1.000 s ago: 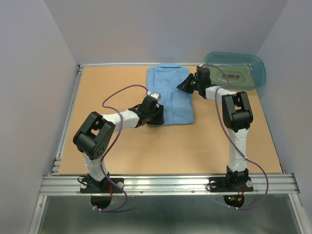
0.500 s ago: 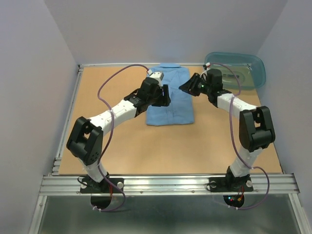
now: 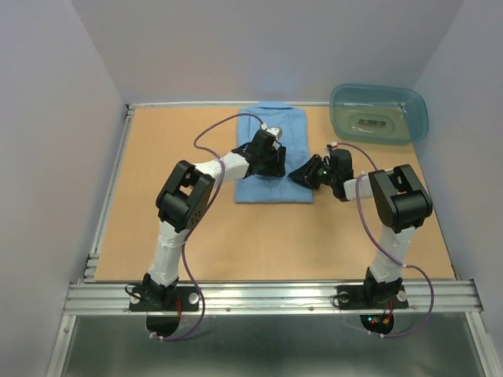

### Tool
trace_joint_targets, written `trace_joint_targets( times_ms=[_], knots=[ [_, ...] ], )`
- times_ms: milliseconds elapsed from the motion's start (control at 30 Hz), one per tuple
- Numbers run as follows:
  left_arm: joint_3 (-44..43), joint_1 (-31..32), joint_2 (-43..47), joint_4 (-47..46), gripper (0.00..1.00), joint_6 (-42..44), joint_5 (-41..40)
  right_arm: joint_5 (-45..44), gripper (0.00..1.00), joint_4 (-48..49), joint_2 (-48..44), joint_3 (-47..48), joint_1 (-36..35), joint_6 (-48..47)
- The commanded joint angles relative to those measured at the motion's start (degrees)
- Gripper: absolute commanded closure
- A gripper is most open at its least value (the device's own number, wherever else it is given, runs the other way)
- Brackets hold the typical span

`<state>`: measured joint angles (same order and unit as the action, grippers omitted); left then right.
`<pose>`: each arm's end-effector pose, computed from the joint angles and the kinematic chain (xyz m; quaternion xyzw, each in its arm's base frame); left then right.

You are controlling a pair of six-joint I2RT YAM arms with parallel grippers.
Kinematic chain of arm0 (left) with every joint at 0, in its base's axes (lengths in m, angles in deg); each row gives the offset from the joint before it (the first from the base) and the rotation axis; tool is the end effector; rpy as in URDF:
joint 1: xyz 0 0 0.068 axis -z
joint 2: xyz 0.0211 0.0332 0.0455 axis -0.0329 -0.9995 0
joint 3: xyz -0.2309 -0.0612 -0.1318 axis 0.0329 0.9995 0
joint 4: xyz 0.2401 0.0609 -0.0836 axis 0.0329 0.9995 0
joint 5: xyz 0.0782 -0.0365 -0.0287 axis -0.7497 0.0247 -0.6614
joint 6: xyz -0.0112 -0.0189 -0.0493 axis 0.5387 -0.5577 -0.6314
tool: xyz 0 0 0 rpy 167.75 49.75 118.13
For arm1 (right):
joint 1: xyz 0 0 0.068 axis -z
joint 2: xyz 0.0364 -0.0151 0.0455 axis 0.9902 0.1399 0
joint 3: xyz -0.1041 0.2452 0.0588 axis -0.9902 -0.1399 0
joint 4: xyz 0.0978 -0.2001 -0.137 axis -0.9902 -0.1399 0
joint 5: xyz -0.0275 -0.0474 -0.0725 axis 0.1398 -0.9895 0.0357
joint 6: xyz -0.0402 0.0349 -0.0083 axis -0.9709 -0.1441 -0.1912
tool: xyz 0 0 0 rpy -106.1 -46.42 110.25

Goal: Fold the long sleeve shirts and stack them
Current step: Fold the shirt

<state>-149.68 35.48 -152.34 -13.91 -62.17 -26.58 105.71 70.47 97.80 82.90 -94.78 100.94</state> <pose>0.3810 -0.2957 0.1755 0.1544 0.8819 -0.2559 0.3646 0.3591 0.0984 0.1170 0.1756 0.8416 0.4206 0.2898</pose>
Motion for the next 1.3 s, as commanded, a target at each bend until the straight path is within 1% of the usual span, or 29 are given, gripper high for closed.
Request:
trace_joint_targets(
  times_ms=[0,133,233,267,433,467,567,633,733,833,967,1067,1167,1267],
  knots=[
    [-4.4,-0.3,-0.4,-1.2,0.32,2.1,2.9,-6.0,0.64,6.7,0.5,-6.3,0.6,0.7],
    [-4.1,-0.4,-0.2,-2.8,0.32,3.5,2.4,-7.6,0.64,8.7,-0.5,-9.7,0.5,0.9],
    [-2.9,-0.5,2.9,-2.8,0.32,3.6,1.6,-7.8,0.64,8.5,-4.8,-9.0,0.5,-0.8],
    [-2.3,-0.8,5.4,-2.8,0.32,3.4,1.1,-7.0,0.64,8.2,-7.4,-8.3,0.5,-1.9],
    [-0.1,-2.7,13.0,-3.6,0.31,2.1,-1.3,-6.3,0.63,1.2,-11.5,0.5,0.6,-5.1],
    [0.3,-4.0,14.7,-3.8,0.3,1.4,-1.9,-5.9,0.63,0.9,-11.6,3.5,0.5,-5.1],
    [1.8,-6.1,16.2,-5.0,0.3,0.6,-1.7,-4.9,0.63,0.5,-9.3,7.6,0.6,-4.4],
    [2.5,-8.3,15.9,-5.3,0.3,-0.3,-0.9,-4.2,0.63,0.7,-6.1,11.2,0.5,-3.6],
    [2.8,-10.7,13.4,-6.3,0.34,-1.3,1.8,-5.4,0.63,1.7,-1.8,14.7,0.6,-2.4],
    [2.5,-12.0,11.1,-7.3,0.35,-1.5,3.7,-4.9,0.63,3.2,2.1,17.4,0.8,-0.9],
    [0.4,-12.9,5.2,-7.4,0.37,-0.8,5.4,-4.3,0.63,4.8,9.4,18.7,1.2,0.5],
    [-1.1,-13.4,2.4,-7.5,0.37,-0.7,5.6,-3.8,0.63,7.2,12.4,17.3,2.1,1.8],
    [-1.2,-13.8,1.0,-7.4,0.37,-0.7,4.9,-4.3,0.63,8.2,12.6,15.7,2.5,1.5],
    [-0.6,-15.0,1.4,-7.2,0.37,-0.7,4.0,-4.4,0.63,7.7,10.3,14.9,2.9,-0.5]
  ],
)
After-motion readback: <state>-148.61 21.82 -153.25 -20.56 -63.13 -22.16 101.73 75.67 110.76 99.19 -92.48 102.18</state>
